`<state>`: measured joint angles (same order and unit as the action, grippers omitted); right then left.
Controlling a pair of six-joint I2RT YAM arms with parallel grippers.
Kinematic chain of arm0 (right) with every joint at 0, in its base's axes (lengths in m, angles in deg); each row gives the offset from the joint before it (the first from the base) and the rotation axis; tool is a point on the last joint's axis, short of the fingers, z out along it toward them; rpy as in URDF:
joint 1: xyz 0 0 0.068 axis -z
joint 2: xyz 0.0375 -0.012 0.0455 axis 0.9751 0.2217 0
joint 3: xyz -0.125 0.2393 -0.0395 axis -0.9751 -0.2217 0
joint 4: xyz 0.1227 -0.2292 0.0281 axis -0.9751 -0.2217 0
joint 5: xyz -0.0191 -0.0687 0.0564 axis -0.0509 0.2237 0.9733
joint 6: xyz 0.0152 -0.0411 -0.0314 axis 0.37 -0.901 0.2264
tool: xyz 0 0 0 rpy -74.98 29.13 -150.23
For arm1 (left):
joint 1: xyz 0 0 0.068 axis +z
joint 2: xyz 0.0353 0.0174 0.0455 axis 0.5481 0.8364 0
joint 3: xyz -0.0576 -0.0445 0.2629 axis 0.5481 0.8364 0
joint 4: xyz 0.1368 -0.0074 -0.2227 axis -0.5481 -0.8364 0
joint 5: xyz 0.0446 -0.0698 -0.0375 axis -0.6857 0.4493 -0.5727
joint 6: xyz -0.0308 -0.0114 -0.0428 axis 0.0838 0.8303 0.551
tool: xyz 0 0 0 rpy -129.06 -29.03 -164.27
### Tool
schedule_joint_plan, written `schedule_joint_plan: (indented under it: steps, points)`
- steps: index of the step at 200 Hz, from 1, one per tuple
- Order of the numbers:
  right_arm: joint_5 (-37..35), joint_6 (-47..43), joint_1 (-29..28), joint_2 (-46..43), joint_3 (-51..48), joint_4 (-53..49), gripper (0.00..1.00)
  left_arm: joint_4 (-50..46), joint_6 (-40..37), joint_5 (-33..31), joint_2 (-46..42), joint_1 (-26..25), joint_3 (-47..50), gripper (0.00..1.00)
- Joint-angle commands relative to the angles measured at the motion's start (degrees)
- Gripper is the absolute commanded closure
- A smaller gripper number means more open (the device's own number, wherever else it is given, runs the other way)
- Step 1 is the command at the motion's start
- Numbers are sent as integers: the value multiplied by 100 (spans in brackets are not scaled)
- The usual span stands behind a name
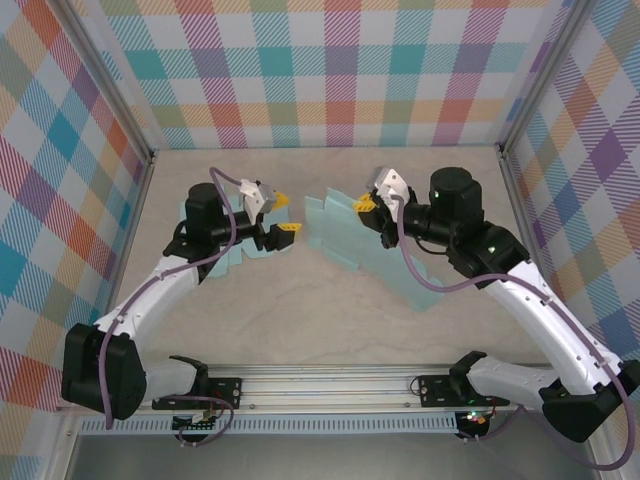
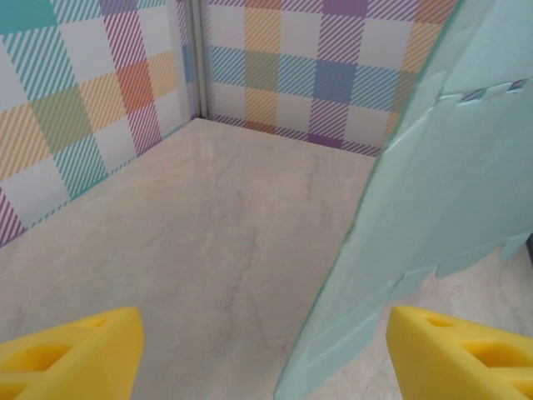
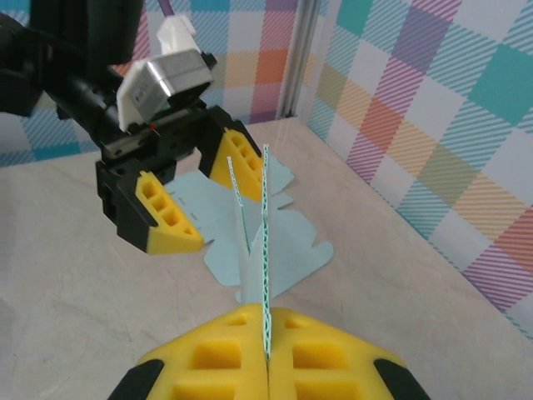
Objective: Fold the paper box
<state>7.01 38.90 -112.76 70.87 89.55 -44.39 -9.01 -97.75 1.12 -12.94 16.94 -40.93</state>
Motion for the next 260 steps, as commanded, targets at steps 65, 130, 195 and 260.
schedule_joint_plan:
  steps: [65, 130, 195, 260]
  points:
    - [491, 411, 81, -38, -18, 673, 100, -807, -831, 971, 638, -168, -666, 35]
    - [475, 557, 173, -36, -146, 826, 100, -1178, -955, 791, 842, -221, -852, 80]
    - [100, 1161, 629, -389, -1008, 1187, 100, -2336, -1035, -756, 652, -498, -1493, 100]
    - [-1306, 2479, 1433, -1073, -2145, 970, 56, -5130, -2081, -2759, 1032, -894, -2894, 100]
